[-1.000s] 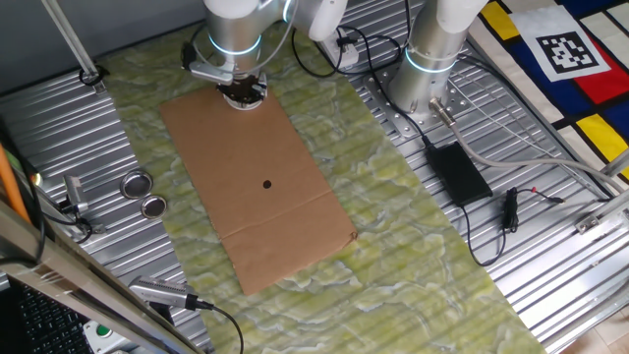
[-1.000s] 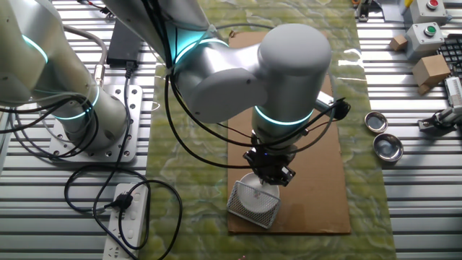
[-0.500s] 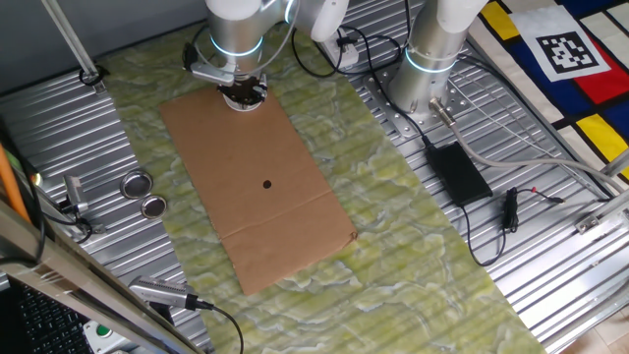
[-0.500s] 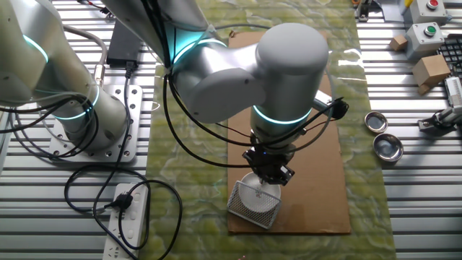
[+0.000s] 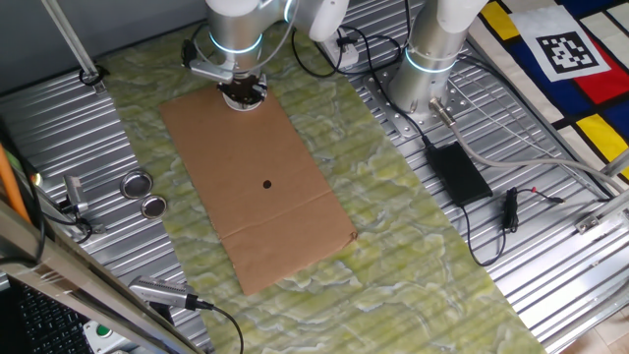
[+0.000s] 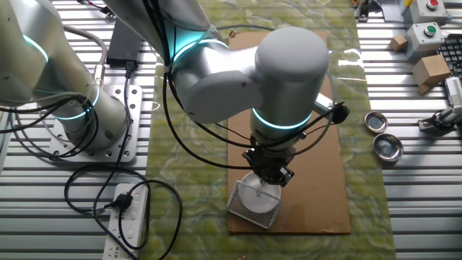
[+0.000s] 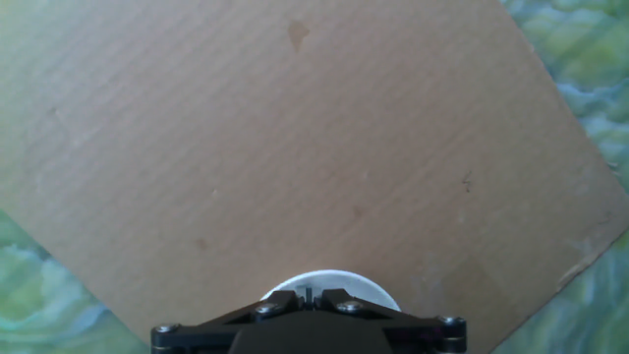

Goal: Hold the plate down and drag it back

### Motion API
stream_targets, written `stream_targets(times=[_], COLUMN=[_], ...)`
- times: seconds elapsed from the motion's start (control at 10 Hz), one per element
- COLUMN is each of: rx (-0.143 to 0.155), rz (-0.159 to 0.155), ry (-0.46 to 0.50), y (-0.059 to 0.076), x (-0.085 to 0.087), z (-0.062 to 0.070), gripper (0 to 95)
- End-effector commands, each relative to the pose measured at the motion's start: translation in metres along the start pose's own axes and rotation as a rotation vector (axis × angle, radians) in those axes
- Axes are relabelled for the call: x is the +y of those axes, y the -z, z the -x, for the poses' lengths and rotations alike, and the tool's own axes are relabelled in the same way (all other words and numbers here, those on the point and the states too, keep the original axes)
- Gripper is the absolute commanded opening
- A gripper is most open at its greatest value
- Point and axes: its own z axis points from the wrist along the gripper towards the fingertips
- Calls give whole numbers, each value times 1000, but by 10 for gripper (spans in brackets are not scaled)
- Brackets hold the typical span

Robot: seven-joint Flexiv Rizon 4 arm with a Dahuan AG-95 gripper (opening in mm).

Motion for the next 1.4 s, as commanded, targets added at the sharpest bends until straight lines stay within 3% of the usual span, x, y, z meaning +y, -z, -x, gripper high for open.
stream_targets(times=[0.1, 1.0, 1.4], rx=[-13, -59, -63], rz=[11, 46, 52], ry=[-14, -78, -101], y=[0, 3, 5], x=[1, 8, 10], z=[2, 14, 17], gripper=[0, 0, 0])
